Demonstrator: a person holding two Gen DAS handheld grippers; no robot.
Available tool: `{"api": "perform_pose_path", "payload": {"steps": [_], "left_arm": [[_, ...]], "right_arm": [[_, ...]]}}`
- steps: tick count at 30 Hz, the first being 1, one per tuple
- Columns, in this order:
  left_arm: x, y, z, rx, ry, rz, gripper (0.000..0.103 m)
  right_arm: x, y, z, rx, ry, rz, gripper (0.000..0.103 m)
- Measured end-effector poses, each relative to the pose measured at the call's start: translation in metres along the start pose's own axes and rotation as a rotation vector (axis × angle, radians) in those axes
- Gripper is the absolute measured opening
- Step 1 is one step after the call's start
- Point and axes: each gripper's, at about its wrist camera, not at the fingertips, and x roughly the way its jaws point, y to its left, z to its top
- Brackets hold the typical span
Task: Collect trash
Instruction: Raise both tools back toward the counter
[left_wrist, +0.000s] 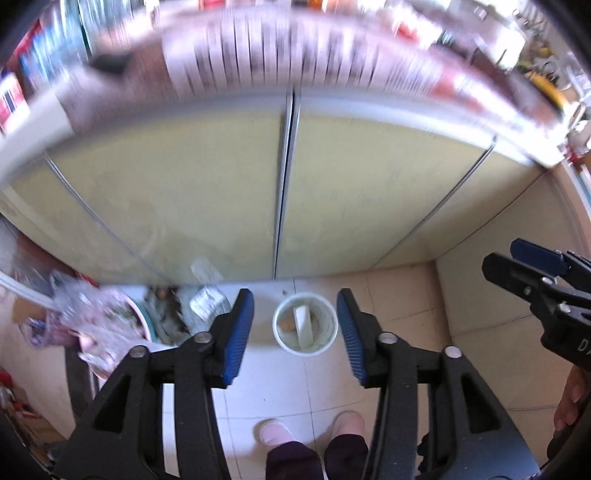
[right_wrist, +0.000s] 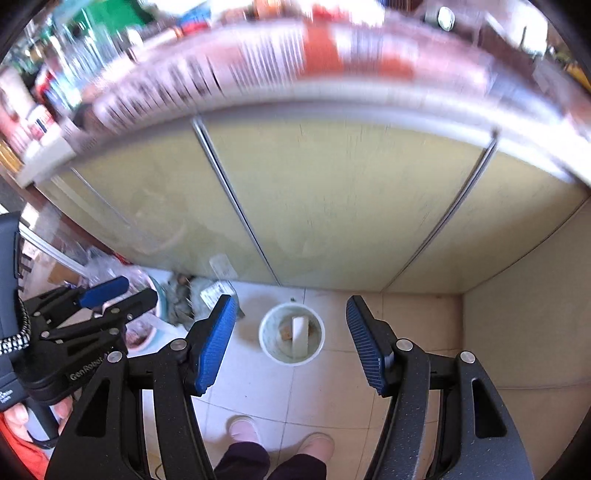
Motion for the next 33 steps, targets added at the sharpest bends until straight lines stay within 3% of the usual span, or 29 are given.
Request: {"api": "perform_pose_path", "payload": {"steps": [9, 12, 14, 16, 21, 26, 33], "left_arm": [[-0.149, 0.009, 0.053, 0.054, -0.217, -0.030, 0.064], [-0.188, 0.018, 0.065, 0.059, -0.296, -0.042, 0.072], [-0.211, 0.022, 0.072, 0.055, -0.353, -0.039, 0.087], [-0.234, 0.021, 0.078, 0.043, -0.403, -0.034, 0.093], [-0.257, 0.027, 0.101, 0.046, -0.452, -0.030, 0.095], [-0.259, 0.023, 0.126, 0.063, -0.487, -0.016, 0.100], [-0.229, 0.002, 0.175, 0.060, -0.491, 0.004, 0.101]], "right_arm": [[-0.125, 0.037, 0.022, 0.030, -0.200, -0.076, 0.076], [-0.151, 0.049, 0.025, 0.055, -0.275, -0.122, 0.079], [-0.160, 0.056, 0.031, 0.068, -0.306, -0.137, 0.081], [-0.172, 0.058, 0.035, 0.084, -0.335, -0.154, 0.082], [-0.192, 0.059, 0.046, 0.123, -0.397, -0.169, 0.096], [-0.197, 0.054, 0.062, 0.123, -0.435, -0.198, 0.098], [-0.182, 0.022, 0.100, 0.106, -0.476, -0.201, 0.098]]}}
